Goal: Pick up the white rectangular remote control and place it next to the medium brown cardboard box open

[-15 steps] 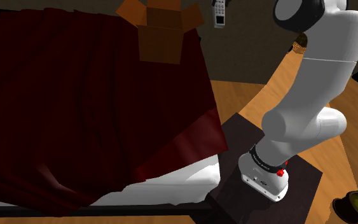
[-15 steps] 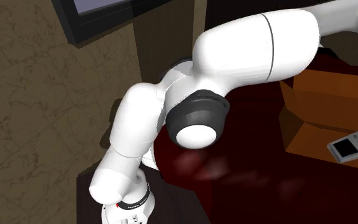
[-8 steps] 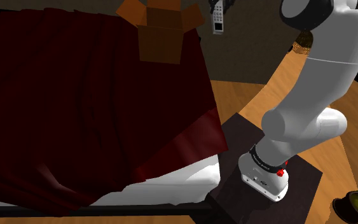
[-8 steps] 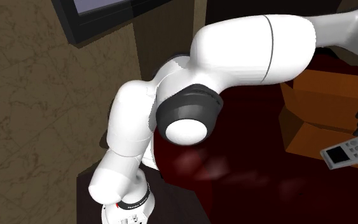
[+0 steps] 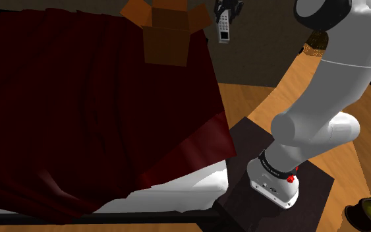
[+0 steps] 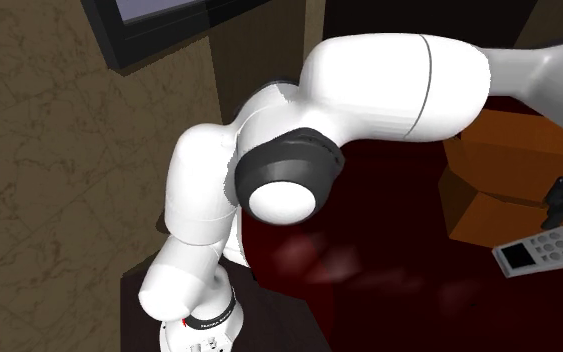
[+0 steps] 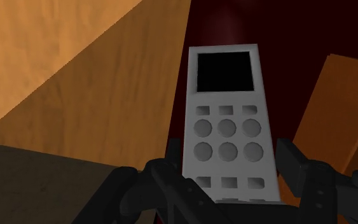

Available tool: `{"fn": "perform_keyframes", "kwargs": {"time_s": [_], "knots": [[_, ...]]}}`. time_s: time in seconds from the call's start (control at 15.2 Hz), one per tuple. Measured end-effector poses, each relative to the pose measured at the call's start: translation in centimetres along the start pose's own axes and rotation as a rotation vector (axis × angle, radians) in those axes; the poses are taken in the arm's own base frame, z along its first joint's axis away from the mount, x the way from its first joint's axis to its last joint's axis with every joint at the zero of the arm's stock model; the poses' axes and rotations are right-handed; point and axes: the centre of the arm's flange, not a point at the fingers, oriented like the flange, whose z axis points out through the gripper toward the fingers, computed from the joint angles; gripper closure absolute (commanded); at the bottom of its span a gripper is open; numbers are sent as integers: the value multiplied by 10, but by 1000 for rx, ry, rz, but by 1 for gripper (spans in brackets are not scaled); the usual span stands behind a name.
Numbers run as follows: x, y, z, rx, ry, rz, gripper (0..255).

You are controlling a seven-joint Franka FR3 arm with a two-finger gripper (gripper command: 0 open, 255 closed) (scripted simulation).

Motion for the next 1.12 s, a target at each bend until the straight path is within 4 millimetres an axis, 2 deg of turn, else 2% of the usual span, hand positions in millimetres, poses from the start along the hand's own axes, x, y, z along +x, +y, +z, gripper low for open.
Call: {"fn": "perform_keyframes", "kwargs": {"time_s": [1.12], "knots": [[-7, 0, 90, 0, 0, 0, 255]]}}
